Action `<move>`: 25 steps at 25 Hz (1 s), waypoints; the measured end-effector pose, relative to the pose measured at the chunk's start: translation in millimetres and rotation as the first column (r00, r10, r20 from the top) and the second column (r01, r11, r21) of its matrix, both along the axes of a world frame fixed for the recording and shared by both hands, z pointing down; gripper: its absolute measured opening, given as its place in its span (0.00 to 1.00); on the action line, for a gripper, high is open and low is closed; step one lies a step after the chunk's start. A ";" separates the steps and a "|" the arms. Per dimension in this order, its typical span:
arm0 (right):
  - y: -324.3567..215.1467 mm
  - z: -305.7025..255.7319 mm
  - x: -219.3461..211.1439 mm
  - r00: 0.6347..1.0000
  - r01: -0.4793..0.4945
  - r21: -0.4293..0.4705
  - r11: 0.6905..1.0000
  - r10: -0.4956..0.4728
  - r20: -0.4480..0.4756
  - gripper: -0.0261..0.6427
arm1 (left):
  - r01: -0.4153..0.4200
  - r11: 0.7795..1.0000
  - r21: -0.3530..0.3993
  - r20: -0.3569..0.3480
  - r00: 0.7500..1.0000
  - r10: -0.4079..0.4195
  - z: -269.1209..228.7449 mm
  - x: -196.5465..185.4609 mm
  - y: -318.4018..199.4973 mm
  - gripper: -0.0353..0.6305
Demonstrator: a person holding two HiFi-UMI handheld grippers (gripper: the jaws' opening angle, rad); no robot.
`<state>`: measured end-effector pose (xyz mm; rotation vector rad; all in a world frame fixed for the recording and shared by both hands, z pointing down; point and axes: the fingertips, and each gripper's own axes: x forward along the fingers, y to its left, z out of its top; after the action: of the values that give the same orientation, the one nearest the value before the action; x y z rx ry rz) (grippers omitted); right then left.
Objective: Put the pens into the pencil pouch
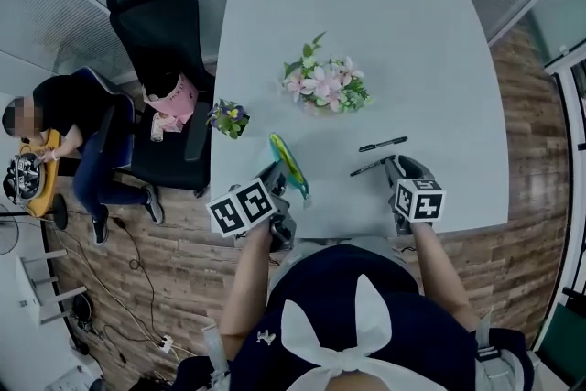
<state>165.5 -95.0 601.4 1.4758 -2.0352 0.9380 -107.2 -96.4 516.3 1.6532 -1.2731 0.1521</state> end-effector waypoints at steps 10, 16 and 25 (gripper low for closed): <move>-3.3 51.9 22.6 0.957 -0.241 -0.231 0.943 0.271 0.107 0.23 | 0.030 0.999 -0.026 0.011 0.999 -0.030 6.2 0.0 -5.3 0.13; -4.0 75.0 24.5 0.919 -0.314 -0.335 0.888 0.373 0.126 0.23 | 0.030 0.999 -0.037 0.022 0.999 -0.029 10.4 1.5 -6.0 0.13; -7.3 97.6 28.8 0.829 -0.440 -0.445 0.780 0.543 0.133 0.23 | 0.038 0.998 -0.048 0.022 0.999 -0.037 12.5 -0.5 -4.0 0.13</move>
<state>194.3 -102.3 699.0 1.7521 -1.4759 1.7245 -107.7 -100.5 528.8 1.5894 -1.3062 0.1766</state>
